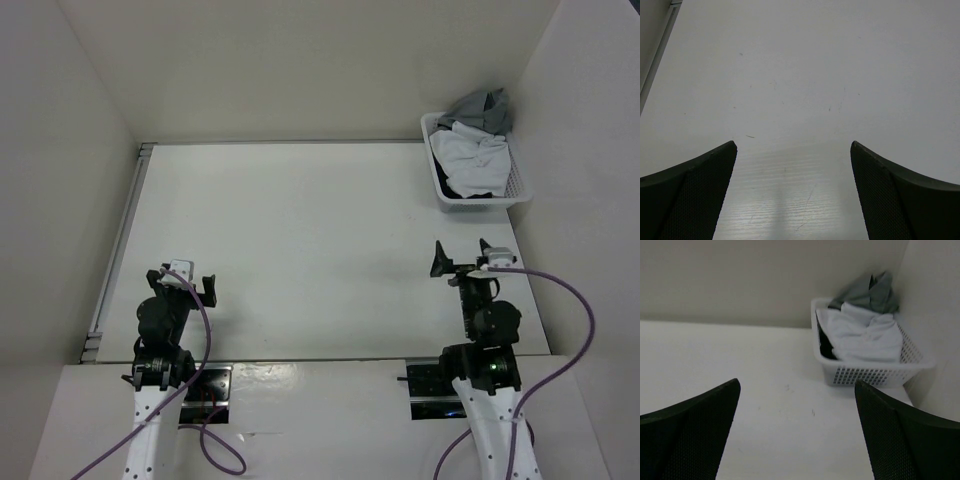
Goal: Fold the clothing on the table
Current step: Grab the skirt from the pile, then move the skirt to the center of the board
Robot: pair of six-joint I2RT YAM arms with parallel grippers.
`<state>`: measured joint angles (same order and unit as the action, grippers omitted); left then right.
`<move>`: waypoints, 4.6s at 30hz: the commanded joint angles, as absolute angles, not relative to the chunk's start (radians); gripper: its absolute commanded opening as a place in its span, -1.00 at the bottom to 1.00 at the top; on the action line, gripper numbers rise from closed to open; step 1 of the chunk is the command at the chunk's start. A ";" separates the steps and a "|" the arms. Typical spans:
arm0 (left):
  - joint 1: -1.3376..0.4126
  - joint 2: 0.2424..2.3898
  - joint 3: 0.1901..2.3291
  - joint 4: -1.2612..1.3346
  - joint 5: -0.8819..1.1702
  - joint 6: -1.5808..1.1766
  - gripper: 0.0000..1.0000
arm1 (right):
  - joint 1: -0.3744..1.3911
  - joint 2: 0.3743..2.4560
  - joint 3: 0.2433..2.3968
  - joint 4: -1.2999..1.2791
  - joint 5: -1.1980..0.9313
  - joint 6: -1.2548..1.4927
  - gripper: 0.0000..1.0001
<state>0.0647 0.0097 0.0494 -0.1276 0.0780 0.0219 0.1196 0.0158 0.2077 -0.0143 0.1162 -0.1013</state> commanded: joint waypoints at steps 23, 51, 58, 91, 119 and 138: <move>0.061 -0.120 0.003 -0.094 0.069 0.012 1.00 | -0.202 1.566 1.934 -1.035 -0.139 -0.201 0.98; 0.061 -0.120 0.003 -0.094 0.069 0.012 1.00 | -0.249 2.273 2.074 -0.675 -0.152 -0.239 0.96; 0.061 -0.120 0.003 -0.094 0.069 0.012 1.00 | -0.249 2.273 1.939 -0.539 -0.117 -0.249 0.82; 0.061 0.229 0.495 -0.082 -0.093 -0.162 1.00 | 0.037 1.580 1.998 -0.790 -0.215 -0.305 -0.90; 0.098 0.932 1.239 -0.859 0.330 0.108 1.00 | 0.216 1.253 1.315 -0.778 0.074 -0.322 0.98; -0.530 1.395 1.314 -0.709 -0.213 0.333 1.00 | -0.283 0.973 1.103 -0.815 -0.250 -0.232 0.98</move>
